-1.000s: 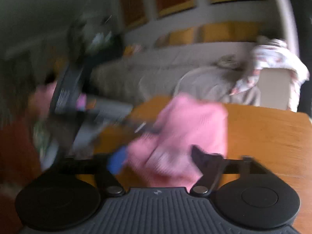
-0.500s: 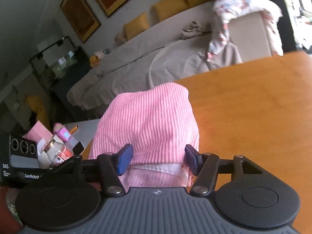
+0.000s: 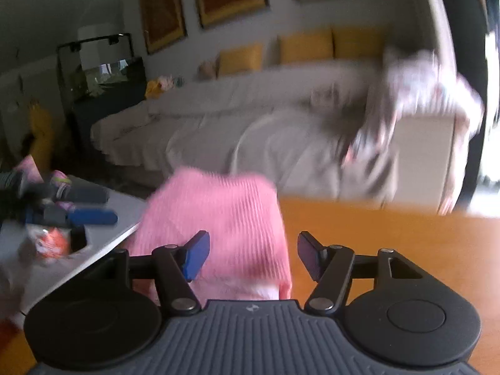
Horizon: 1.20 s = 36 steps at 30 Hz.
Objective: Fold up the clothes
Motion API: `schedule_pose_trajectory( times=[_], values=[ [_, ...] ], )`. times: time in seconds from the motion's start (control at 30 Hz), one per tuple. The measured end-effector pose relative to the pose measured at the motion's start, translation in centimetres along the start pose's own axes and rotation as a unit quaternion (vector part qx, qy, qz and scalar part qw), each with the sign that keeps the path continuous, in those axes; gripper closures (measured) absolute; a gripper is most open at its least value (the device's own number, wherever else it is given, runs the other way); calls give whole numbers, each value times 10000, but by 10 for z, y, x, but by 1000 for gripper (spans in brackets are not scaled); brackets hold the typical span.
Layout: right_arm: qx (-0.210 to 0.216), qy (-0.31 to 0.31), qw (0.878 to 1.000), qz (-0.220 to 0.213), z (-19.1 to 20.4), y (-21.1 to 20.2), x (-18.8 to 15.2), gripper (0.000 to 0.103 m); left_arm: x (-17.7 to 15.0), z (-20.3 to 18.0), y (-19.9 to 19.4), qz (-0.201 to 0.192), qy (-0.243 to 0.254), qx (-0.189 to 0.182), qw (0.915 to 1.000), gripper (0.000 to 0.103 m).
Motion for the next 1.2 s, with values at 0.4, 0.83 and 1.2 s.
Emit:
schedule_pose_trajectory(
  times=[0.4, 0.83, 1.2],
  values=[
    [-640, -1850, 9804, 221, 102, 31, -29, 44, -30, 48, 35, 369, -717, 479, 9956, 66],
    [-559, -1351, 9889, -274, 76, 14, 8, 82, -44, 34, 55, 534, -692, 2, 9962, 67],
    [-219, -1494, 9885, -41, 91, 17, -7, 80, -47, 34, 55, 718, -920, -294, 9927, 64]
  ],
)
Point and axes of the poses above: each gripper's, at about its wrist camera, not at the fingertips, and y roughly the way its jaws point, z to its left, x to its top, the point moved 4 cm from there along y, roughly the way its jaws point, and after that the axes turned 8 degrees about -z, right-handed, at the moved point
